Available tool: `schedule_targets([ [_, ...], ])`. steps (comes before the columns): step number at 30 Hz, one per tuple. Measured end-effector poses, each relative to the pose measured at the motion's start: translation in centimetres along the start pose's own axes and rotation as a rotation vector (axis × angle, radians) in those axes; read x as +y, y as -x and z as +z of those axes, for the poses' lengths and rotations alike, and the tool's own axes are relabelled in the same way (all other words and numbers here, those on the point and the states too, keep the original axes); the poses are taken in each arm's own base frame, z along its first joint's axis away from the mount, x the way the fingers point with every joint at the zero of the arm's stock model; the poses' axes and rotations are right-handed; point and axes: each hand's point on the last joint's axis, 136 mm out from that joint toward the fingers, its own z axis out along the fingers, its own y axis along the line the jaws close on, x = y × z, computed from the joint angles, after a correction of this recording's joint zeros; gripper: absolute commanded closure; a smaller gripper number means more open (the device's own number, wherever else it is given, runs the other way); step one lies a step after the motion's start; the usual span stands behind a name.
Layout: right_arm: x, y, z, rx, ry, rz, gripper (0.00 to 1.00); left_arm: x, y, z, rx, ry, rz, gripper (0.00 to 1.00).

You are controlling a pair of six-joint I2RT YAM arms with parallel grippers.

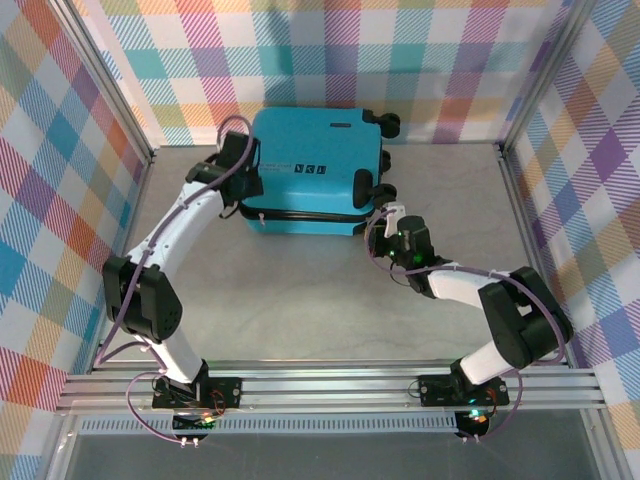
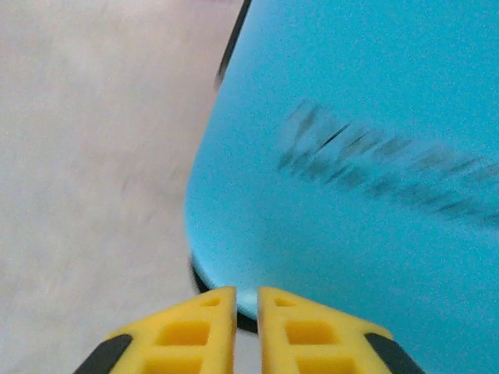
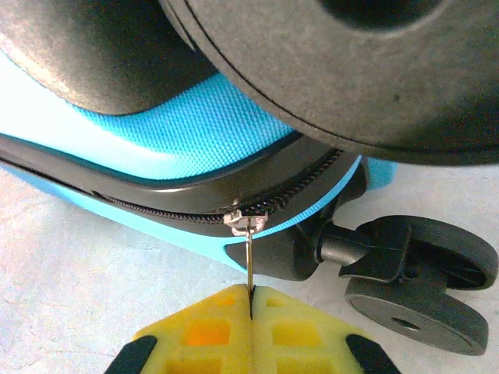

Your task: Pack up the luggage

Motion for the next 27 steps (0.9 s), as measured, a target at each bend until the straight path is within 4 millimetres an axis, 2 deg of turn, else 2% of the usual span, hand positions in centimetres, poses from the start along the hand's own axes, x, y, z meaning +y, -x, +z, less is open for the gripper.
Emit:
schedule_targets([
  [1,0.0,-0.1,-0.1,0.002,-0.001,0.000,1.00,-1.2,1.4,-1.1,-0.036,-0.043,0.000,0.76],
  [4,0.0,-0.1,-0.2,0.000,-0.003,0.000,1.00,-7.3,5.4,-5.3,-0.143,-0.214,0.052,0.67],
  [6,-0.1,-0.1,-0.3,0.000,-0.006,-0.001,1.00,-12.9,6.7,-7.7,-0.186,-0.341,0.119,0.60],
  [8,-0.1,0.0,-0.5,-0.005,-0.010,-0.002,1.00,-17.9,6.6,-9.0,-0.192,-0.442,0.184,0.54],
  [10,-0.1,0.1,-0.7,-0.009,-0.013,-0.002,1.00,-22.3,5.5,-9.4,-0.176,-0.519,0.254,0.50],
  [12,-0.2,0.1,-0.8,-0.010,-0.014,-0.002,1.00,-26.1,3.3,-8.8,-0.138,-0.580,0.335,0.45],
  [13,-0.2,0.1,-0.9,-0.010,-0.016,-0.002,1.00,-27.3,2.1,-8.4,-0.113,-0.598,0.367,0.43],
  [14,-0.2,0.0,-0.9,-0.010,-0.017,-0.002,1.00,-28.4,0.5,-7.9,-0.079,-0.618,0.408,0.41],
  [16,-0.2,0.1,-0.9,-0.011,-0.016,-0.002,1.00,-29.3,-2.4,-7.0,-0.005,-0.641,0.481,0.40],
  [18,-0.2,0.1,-1.0,-0.012,-0.015,-0.002,1.00,-29.4,-4.7,-6.1,0.061,-0.658,0.551,0.37],
  [21,-0.1,0.1,-1.0,-0.013,-0.015,-0.003,1.00,-29.1,-6.9,-5.1,0.111,-0.669,0.624,0.36],
  [23,-0.2,0.1,-1.0,-0.011,-0.016,-0.002,1.00,-29.2,-7.6,-4.5,0.119,-0.677,0.658,0.36],
  [27,-0.1,0.2,-1.4,-0.015,-0.015,-0.002,1.00,-29.9,-7.4,-4.9,0.085,-0.709,0.686,0.36],
])
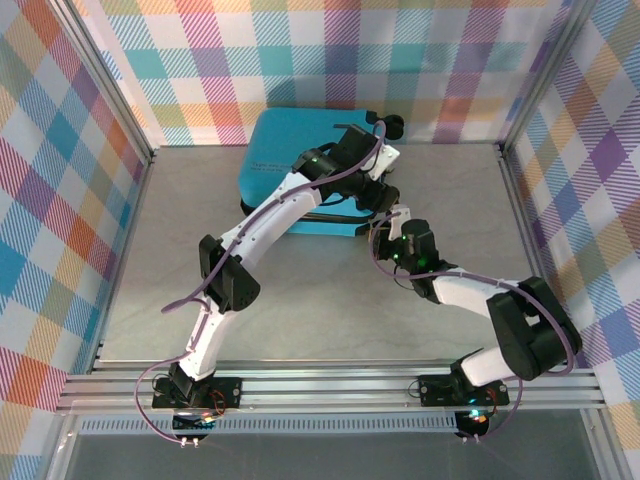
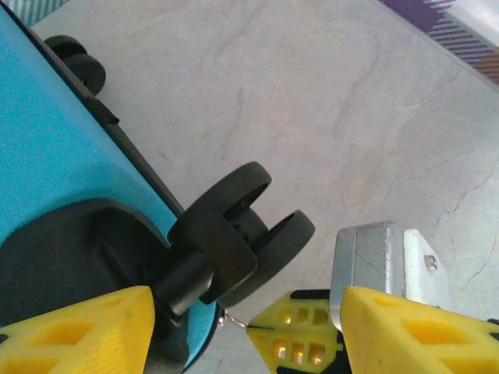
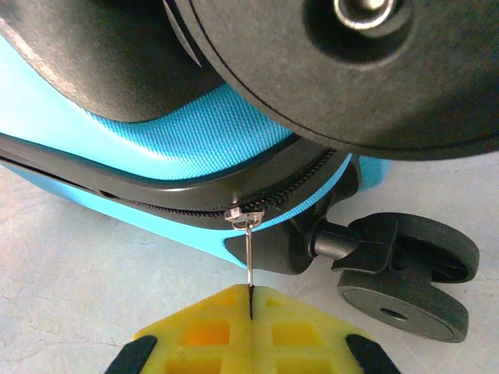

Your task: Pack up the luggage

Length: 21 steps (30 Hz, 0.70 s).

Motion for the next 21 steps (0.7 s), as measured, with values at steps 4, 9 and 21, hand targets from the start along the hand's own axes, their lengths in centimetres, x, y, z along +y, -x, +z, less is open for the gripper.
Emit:
schedule_targets([
  [4,0.1,0.1,-0.4,-0.005,0.002,0.000,1.00,-0.4,0.9,0.1,-0.037,-0.013,0.016,0.35],
  [9,0.1,0.1,-0.6,-0.008,0.004,-0.001,1.00,-1.0,1.7,0.6,-0.071,-0.026,0.034,0.32],
  [21,-0.2,-0.2,-0.7,-0.004,-0.011,-0.001,1.00,-1.1,2.4,5.1,-0.103,-0.007,0.027,0.30],
])
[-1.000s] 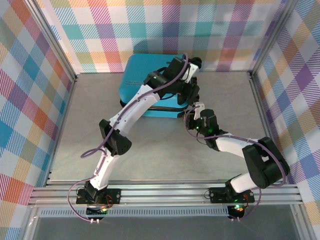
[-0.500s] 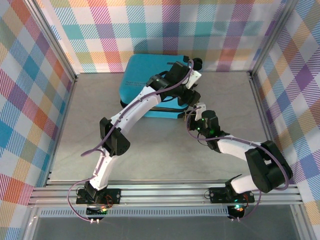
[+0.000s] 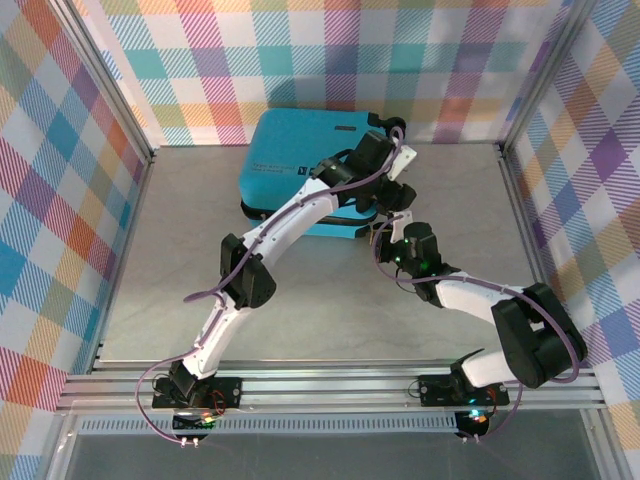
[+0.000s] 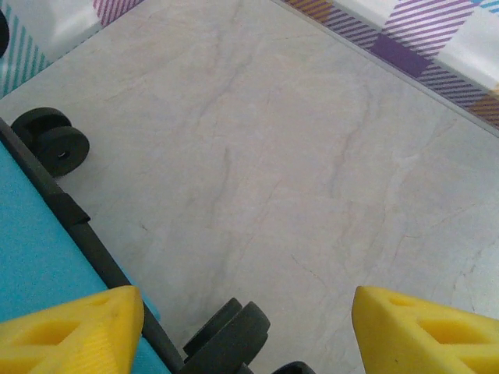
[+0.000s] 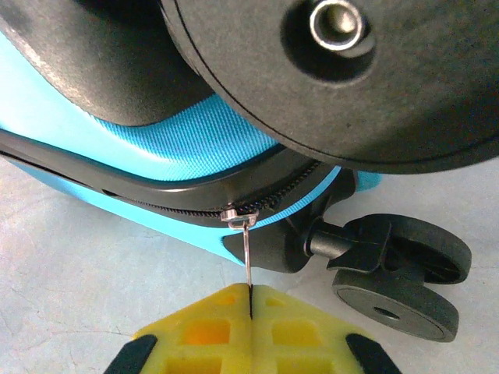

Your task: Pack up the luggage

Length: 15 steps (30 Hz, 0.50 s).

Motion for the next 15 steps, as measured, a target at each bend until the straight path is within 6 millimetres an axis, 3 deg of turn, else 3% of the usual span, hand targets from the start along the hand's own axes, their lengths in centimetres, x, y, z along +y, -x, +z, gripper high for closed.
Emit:
schedule_targets([
  [15,-2.6,0.6,-0.1,0.041,-0.112,0.023,1.00,2.2,-0.2,-0.5,0.006,0.186,-0.110,0.35],
])
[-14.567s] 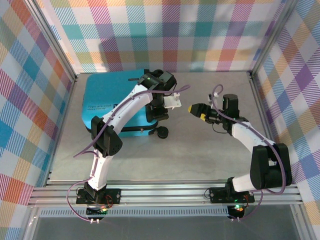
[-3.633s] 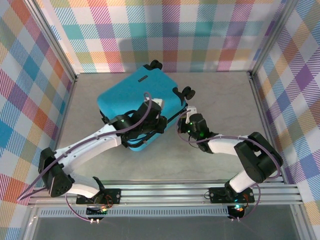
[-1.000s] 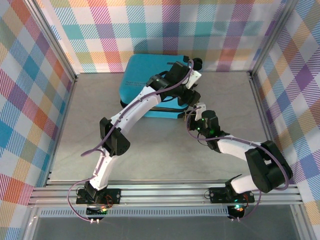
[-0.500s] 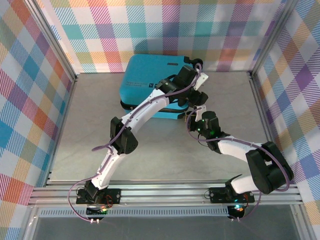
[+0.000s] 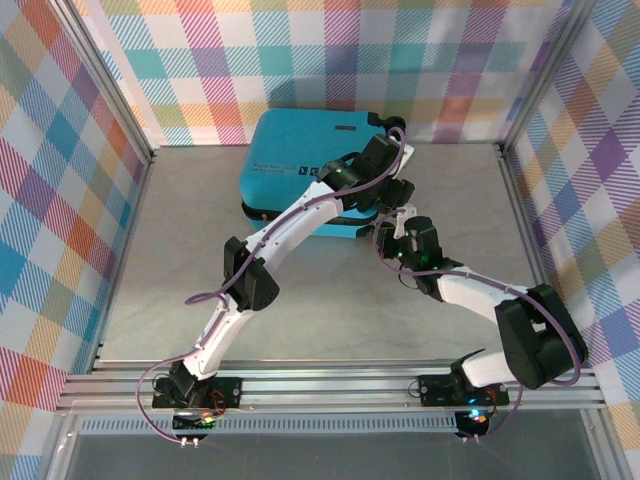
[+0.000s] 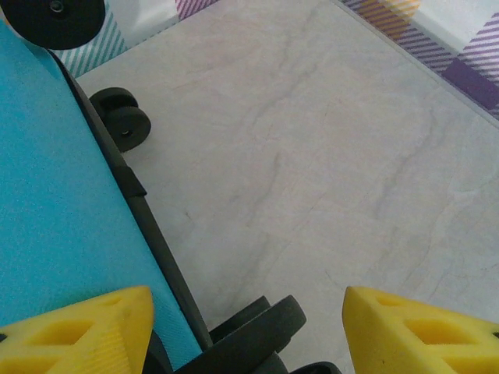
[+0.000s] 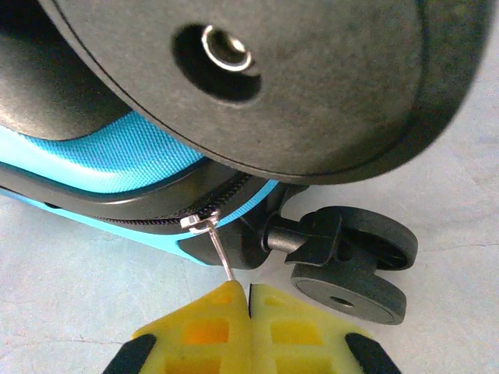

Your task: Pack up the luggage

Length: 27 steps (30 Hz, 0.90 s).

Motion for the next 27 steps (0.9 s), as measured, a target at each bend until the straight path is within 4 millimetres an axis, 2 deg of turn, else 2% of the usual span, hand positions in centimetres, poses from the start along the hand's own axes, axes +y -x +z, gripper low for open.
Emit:
schedule_targets([
  [10,-2.7,1.1,1.3,0.002,-0.056,0.052,1.00,0.6,0.3,0.0,-0.017,0.027,-0.010,0.37],
  [12,-4.8,1.4,1.5,-0.008,-0.124,0.078,1.00,0.7,0.0,-0.1,-0.008,0.029,0.006,0.38],
  [15,-9.5,1.7,1.5,-0.020,-0.259,0.134,1.00,0.9,-0.4,-0.3,0.005,0.040,0.024,0.38],
  [17,-11.2,2.1,1.7,-0.026,-0.305,0.157,1.00,1.2,-0.5,-0.4,0.011,0.054,0.033,0.39],
  [19,-11.3,2.6,2.1,-0.037,-0.292,0.161,1.00,1.4,-0.7,-0.4,0.018,0.065,0.036,0.39],
  [23,-9.0,3.6,2.6,-0.073,-0.158,0.140,1.00,1.7,-0.9,-0.6,0.029,0.074,0.041,0.42],
  [25,-7.9,3.5,2.7,-0.081,-0.090,0.127,0.99,1.8,-1.1,-0.7,0.033,0.077,0.045,0.43],
  [27,-7.3,3.0,2.7,-0.072,-0.051,0.125,0.93,1.8,-1.5,-1.0,0.042,0.077,0.049,0.43],
])
